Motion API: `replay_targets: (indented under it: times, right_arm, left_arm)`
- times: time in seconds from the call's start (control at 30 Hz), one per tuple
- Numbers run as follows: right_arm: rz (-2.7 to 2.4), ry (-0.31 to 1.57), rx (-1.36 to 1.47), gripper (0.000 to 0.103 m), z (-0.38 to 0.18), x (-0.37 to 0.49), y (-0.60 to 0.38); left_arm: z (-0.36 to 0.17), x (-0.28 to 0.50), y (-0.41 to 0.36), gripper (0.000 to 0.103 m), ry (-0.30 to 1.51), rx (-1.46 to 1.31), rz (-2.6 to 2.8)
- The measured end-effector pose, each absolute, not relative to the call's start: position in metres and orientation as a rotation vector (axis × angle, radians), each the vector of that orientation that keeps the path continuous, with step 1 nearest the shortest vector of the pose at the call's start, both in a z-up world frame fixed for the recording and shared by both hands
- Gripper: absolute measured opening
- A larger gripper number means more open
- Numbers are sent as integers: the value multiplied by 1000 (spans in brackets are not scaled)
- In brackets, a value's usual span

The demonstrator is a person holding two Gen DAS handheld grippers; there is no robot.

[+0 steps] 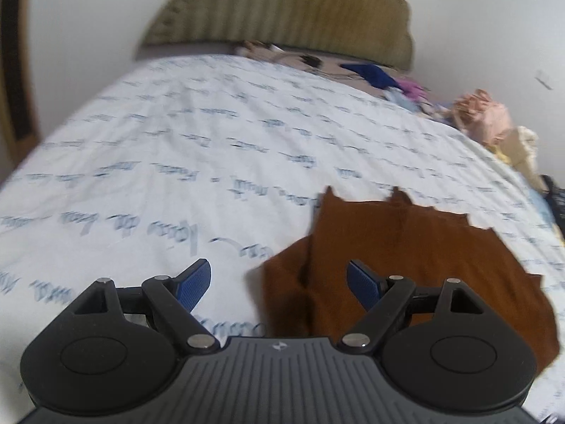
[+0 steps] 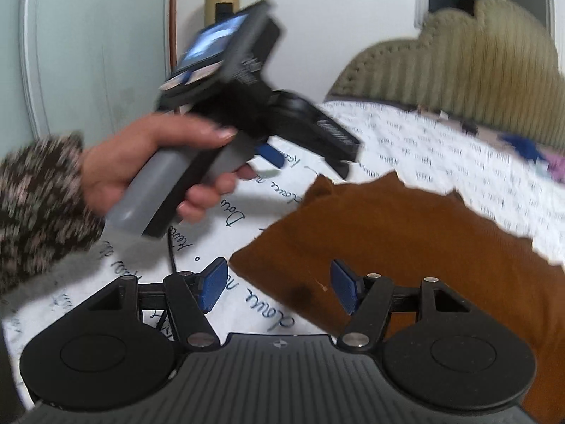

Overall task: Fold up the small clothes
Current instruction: 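Open the left gripper and bring both grippers to the folded sweater edge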

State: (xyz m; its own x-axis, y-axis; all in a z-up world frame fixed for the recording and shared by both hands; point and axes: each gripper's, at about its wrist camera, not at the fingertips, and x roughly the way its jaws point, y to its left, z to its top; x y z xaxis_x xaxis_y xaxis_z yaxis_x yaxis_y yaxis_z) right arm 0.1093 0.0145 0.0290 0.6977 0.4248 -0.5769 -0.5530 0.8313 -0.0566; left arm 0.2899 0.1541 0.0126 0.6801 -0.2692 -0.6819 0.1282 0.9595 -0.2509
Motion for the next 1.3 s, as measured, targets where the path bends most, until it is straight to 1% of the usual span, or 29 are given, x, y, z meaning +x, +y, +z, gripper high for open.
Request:
replay_targets:
  times: [0.17, 0.33, 0.57, 0.77, 0.83, 0.9, 0.93, 1.03, 1.1, 1.13, 1.23, 1.3]
  right_arm:
    - [559, 564, -306, 65, 17, 103, 42]
    - [557, 552, -346, 67, 16, 101, 51]
    - [544, 582, -337, 69, 17, 105, 58]
    - [518, 586, -286, 69, 18, 109, 52]
    - [512, 581, -276, 70, 16, 108, 51]
    - [503, 571, -273, 76, 14, 105, 54]
    - [491, 562, -281, 76, 12, 103, 57]
    - [467, 539, -338, 74, 6, 98, 69]
    - [481, 532, -377, 66, 4, 96, 76]
    - [486, 528, -394, 65, 3, 94, 80]
    - [463, 518, -445, 63, 0, 92, 88]
    - [440, 516, -480, 63, -3, 95, 93]
  left_arm:
    - [7, 326, 162, 85, 870, -241, -334]
    - [-5, 348, 170, 85, 926, -333, -380]
    - [-6, 361, 152, 85, 941, -339, -453]
    - [-18, 376, 135, 85, 996, -344, -458]
    - [-19, 378, 131, 85, 1003, -336, -468]
    - [-19, 382, 128, 85, 1018, -339, -492]
    - [-20, 383, 127, 84, 1029, -341, -504]
    - [-23, 391, 123, 83, 1063, -349, -503]
    - [-23, 393, 120, 83, 1065, -355, -498]
    - [-23, 393, 119, 83, 1061, -355, -496]
    - [-21, 392, 115, 83, 1057, -354, -513]
    - [-20, 392, 113, 74, 1057, -340, -517]
